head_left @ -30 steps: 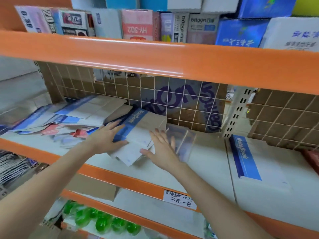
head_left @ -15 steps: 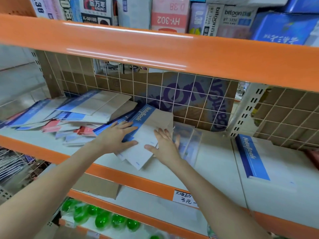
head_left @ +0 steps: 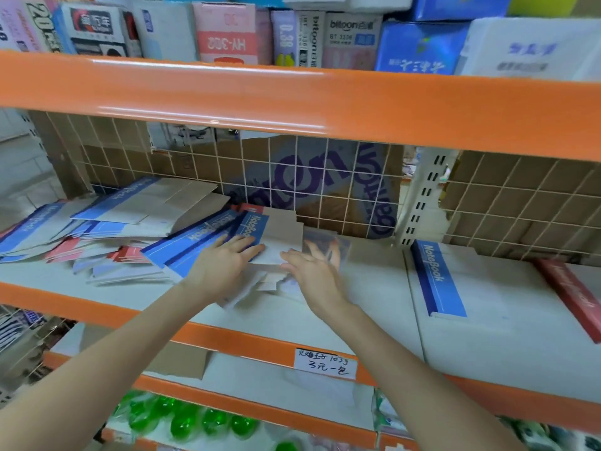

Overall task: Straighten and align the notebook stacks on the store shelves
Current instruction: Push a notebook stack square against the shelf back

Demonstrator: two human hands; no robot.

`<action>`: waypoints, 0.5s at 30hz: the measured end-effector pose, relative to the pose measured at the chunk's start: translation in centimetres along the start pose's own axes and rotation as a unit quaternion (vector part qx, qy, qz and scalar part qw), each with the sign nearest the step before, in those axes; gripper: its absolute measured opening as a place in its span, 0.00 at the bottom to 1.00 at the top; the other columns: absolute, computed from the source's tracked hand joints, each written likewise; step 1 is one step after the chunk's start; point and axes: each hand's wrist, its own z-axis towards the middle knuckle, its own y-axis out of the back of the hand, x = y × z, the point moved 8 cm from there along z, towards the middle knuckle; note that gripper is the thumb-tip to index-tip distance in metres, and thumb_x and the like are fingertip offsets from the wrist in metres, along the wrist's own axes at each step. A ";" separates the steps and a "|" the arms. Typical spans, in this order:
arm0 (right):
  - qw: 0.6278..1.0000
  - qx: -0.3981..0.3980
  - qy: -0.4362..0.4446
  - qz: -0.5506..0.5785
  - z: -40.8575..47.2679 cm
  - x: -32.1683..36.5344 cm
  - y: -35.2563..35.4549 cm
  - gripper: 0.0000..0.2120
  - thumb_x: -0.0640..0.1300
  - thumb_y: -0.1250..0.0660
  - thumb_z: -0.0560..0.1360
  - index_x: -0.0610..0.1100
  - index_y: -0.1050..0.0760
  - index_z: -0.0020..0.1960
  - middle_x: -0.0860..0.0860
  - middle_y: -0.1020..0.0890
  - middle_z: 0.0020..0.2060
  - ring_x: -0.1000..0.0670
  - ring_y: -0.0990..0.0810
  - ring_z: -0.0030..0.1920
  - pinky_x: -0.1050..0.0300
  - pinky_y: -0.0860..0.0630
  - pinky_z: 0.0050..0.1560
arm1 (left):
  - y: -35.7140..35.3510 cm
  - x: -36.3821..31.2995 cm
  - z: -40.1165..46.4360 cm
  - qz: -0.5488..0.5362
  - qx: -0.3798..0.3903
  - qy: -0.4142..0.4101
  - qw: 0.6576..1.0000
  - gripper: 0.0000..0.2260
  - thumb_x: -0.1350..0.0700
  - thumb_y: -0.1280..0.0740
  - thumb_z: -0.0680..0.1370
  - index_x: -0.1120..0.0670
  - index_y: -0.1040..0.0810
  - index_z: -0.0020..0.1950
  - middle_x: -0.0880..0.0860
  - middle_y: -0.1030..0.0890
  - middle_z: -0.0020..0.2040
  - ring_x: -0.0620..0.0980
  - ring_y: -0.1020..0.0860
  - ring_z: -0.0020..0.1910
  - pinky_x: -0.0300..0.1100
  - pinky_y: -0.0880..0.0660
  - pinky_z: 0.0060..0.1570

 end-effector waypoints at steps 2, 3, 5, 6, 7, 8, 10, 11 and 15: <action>1.000 -0.005 0.024 -0.006 -1.1 -1.4 1.3 0.18 0.42 0.43 0.80 0.47 0.31 0.70 0.50 0.28 0.69 0.49 0.40 0.74 0.53 0.70 0.68 | 1.7 -2.5 0.2 -0.042 -0.058 -0.013 0.997 0.28 0.59 0.37 0.78 0.50 0.43 0.76 0.51 0.39 0.75 0.49 0.39 0.74 0.43 0.45 0.72; 0.999 -0.012 0.045 -0.007 -1.8 -2.0 2.2 0.19 0.40 0.42 0.80 0.45 0.31 0.70 0.48 0.28 0.69 0.48 0.38 0.73 0.55 0.66 0.69 | 2.9 -3.9 0.1 -0.069 -0.095 -0.030 0.993 0.29 0.64 0.31 0.73 0.53 0.34 0.73 0.56 0.31 0.71 0.53 0.31 0.69 0.46 0.37 0.69; 0.995 -0.055 0.085 -0.007 -3.5 -3.0 4.6 0.18 0.35 0.36 0.75 0.40 0.25 0.64 0.44 0.23 0.63 0.45 0.27 0.67 0.56 0.50 0.71 | 5.1 -6.7 0.1 -0.086 -0.163 -0.061 0.981 0.33 0.71 0.22 0.55 0.59 0.20 0.60 0.61 0.19 0.56 0.60 0.19 0.53 0.54 0.23 0.51; 0.991 -0.087 0.098 -0.007 -4.5 -3.7 5.7 0.17 0.33 0.32 0.71 0.38 0.22 0.60 0.43 0.19 0.58 0.44 0.21 0.60 0.55 0.38 0.68 | 5.9 -8.0 0.2 -0.083 -0.190 -0.066 0.976 0.34 0.71 0.20 0.49 0.61 0.18 0.55 0.61 0.17 0.51 0.61 0.18 0.48 0.55 0.21 0.44; 0.988 -0.114 0.105 -0.010 -5.6 -4.5 6.6 0.18 0.32 0.30 0.67 0.37 0.20 0.57 0.43 0.18 0.54 0.43 0.19 0.55 0.51 0.28 0.62 | 6.5 -9.3 0.5 -0.082 -0.202 -0.069 0.974 0.35 0.73 0.21 0.47 0.61 0.18 0.54 0.60 0.17 0.50 0.60 0.17 0.47 0.56 0.21 0.41; 0.986 -0.124 0.107 -0.012 -6.6 -5.4 7.3 0.19 0.32 0.29 0.66 0.37 0.20 0.57 0.43 0.17 0.53 0.43 0.18 0.54 0.46 0.25 0.58 | 7.0 -10.6 0.8 -0.090 -0.215 -0.073 0.970 0.34 0.75 0.22 0.48 0.62 0.18 0.53 0.61 0.17 0.50 0.61 0.18 0.47 0.56 0.21 0.41; 0.986 -0.129 0.101 -0.028 -8.5 -7.6 8.4 0.20 0.32 0.28 0.67 0.38 0.20 0.58 0.43 0.18 0.55 0.44 0.18 0.54 0.43 0.24 0.56 | 7.7 -13.5 1.7 -0.122 -0.240 -0.085 0.959 0.33 0.79 0.27 0.51 0.63 0.18 0.54 0.62 0.18 0.52 0.64 0.19 0.49 0.60 0.23 0.44; 0.987 -0.127 0.091 -0.035 -9.5 -8.8 8.9 0.22 0.31 0.26 0.66 0.39 0.21 0.59 0.43 0.18 0.56 0.45 0.18 0.55 0.44 0.25 0.57 | 7.9 -14.9 2.2 -0.131 -0.244 -0.087 0.957 0.32 0.80 0.28 0.53 0.63 0.19 0.55 0.63 0.18 0.53 0.64 0.19 0.50 0.62 0.24 0.46; 0.990 -0.108 0.050 -0.070 -13.4 -13.9 11.4 0.27 0.28 0.25 0.63 0.39 0.22 0.61 0.44 0.19 0.58 0.45 0.20 0.58 0.42 0.25 0.57 | 8.4 -21.3 4.2 -0.152 -0.242 -0.114 0.952 0.34 0.80 0.29 0.52 0.63 0.19 0.57 0.64 0.19 0.54 0.66 0.20 0.52 0.65 0.26 0.48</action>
